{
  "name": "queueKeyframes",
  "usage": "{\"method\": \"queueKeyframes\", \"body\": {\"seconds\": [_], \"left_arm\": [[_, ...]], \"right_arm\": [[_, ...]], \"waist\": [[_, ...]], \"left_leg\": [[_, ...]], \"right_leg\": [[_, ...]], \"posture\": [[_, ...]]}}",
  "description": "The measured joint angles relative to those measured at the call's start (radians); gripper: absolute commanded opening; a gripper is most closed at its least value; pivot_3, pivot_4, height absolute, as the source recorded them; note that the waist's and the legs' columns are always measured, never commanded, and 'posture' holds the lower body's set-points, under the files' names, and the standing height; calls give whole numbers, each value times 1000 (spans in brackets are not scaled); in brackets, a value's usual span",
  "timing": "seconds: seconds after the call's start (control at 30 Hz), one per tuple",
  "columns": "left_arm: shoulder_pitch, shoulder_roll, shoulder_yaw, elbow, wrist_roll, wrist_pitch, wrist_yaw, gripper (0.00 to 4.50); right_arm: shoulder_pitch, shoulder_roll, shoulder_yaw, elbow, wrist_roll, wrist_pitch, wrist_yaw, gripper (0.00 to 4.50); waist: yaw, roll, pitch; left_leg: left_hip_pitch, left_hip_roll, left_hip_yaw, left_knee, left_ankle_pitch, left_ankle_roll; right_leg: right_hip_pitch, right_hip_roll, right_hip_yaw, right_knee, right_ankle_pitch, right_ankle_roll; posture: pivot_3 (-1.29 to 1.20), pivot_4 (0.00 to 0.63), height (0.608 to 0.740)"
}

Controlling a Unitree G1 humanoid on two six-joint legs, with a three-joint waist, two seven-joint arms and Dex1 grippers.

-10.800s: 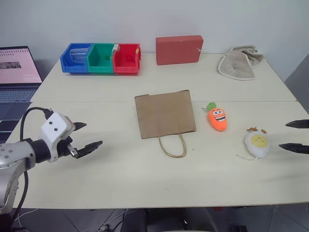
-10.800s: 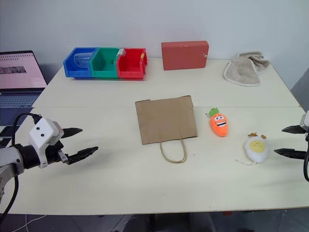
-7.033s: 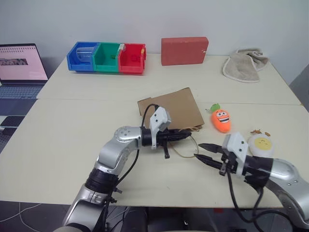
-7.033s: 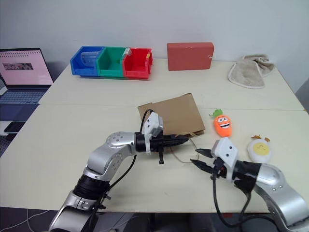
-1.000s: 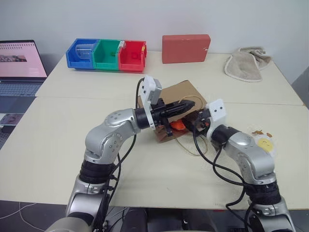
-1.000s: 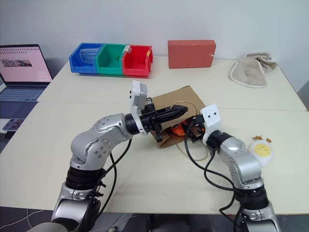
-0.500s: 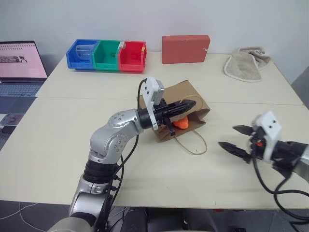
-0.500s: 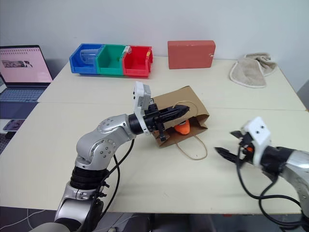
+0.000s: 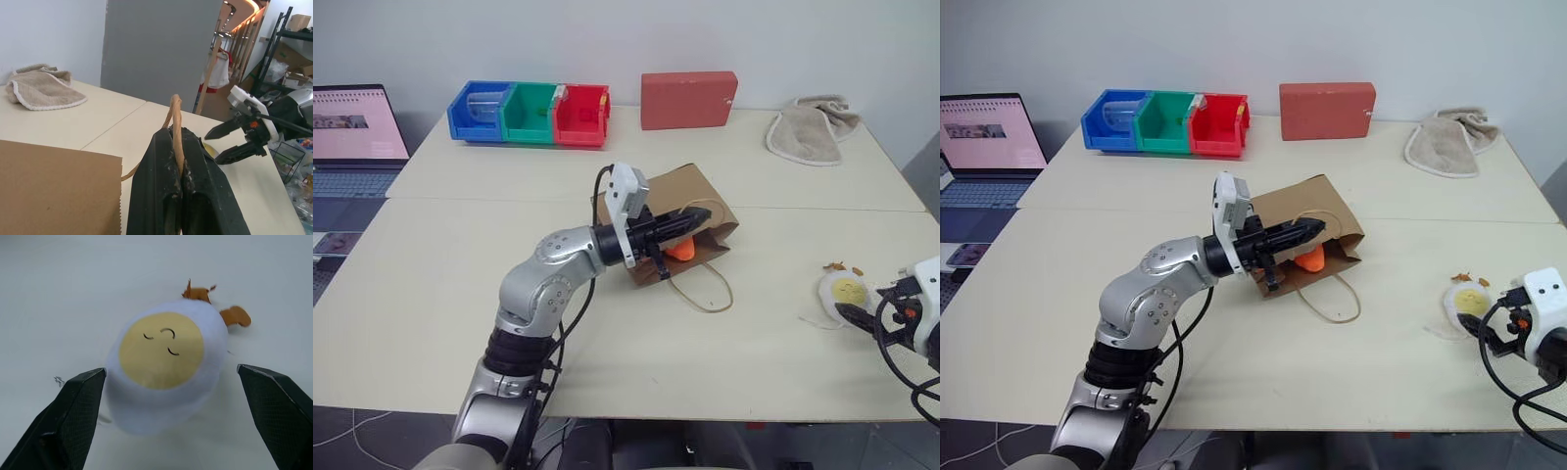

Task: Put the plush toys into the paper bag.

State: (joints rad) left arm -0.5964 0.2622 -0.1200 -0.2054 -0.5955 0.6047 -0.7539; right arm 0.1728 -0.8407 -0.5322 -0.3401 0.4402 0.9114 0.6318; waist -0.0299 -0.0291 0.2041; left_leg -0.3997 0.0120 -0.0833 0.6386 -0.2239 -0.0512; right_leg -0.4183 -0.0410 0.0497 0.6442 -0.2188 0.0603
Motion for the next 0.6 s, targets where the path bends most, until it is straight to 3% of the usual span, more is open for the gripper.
{"method": "queueKeyframes", "body": {"seconds": [0.03,0.13,0.4,0.5,0.6], "left_arm": [[0,0,0,0,0,0,0,0],[0,1,0,0,1,-1,0,0],[0,1,2,0,2,-4,0,0],[-1,2,2,0,3,-5,0,0],[-1,5,2,0,3,-5,-1,0]], "right_arm": [[5,1,0,1,3,6,0,4484],[3,23,6,3,17,22,-1,3856],[-32,51,42,-9,32,39,-15,1012],[-34,50,50,-13,32,33,-14,170],[-37,42,87,-45,25,18,-13,15]], "waist": [[0,0,0],[0,0,0],[0,0,0],[0,0,0],[-2,0,0]], "left_leg": [[0,0,0,0,0,0],[0,0,0,1,0,0],[0,0,0,3,0,0],[0,0,0,4,0,0],[1,0,0,4,0,0]], "right_leg": [[0,0,0,0,0,0],[1,0,0,0,0,0],[3,0,0,-1,0,-1],[3,0,0,-1,0,-1],[3,0,0,0,0,-1]], "posture": [[0,150,740],[0,150,740],[0,150,740],[0,150,740],[0,150,740]]}}
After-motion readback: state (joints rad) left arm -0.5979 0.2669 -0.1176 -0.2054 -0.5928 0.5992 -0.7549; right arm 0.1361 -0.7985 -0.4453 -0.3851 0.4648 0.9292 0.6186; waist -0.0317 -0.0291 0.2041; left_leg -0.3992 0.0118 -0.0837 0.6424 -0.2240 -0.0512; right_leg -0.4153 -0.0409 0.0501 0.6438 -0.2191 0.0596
